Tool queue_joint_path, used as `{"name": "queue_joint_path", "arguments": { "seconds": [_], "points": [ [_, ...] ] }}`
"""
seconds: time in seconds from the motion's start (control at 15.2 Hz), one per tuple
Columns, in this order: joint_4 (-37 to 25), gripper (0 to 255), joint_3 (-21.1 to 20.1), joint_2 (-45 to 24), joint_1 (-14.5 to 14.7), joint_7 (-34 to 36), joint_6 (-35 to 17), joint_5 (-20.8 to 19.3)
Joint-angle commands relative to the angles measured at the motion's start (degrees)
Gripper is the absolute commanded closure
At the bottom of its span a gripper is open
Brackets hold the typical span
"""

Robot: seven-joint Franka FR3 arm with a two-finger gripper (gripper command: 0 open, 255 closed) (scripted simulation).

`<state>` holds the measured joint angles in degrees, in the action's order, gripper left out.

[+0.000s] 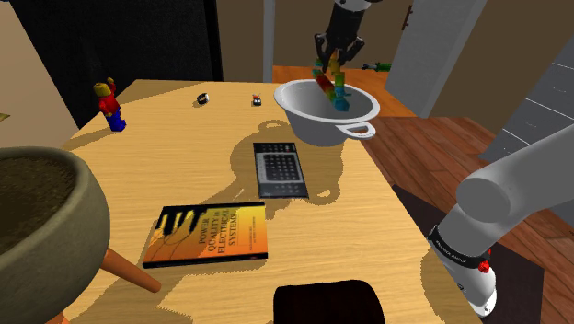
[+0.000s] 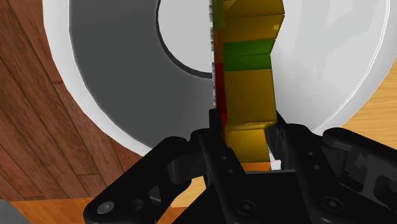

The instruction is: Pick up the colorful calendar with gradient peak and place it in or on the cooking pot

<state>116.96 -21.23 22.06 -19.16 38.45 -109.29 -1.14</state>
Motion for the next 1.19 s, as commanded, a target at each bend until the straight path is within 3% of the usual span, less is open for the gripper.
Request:
{"name": "queue_joint_path", "arguments": {
  "seconds": [0.0, 0.66, 0.73, 1.06, 1.12],
  "points": [
    [1.7, 255, -0.1, 0.2, 0.1, 0.2, -1.5, 0.1],
    [3.7, 255, -0.2, 0.3, 0.2, 0.4, -3.4, 0.1],
    [3.7, 0, -0.2, 0.3, 0.2, 0.4, -3.4, 0.1],
    [3.7, 0, -0.2, 0.3, 0.2, 0.4, -3.4, 0.1],
    [2.2, 0, -0.1, 0.8, 0.2, 0.3, -1.5, 0.2]
  ]
}}
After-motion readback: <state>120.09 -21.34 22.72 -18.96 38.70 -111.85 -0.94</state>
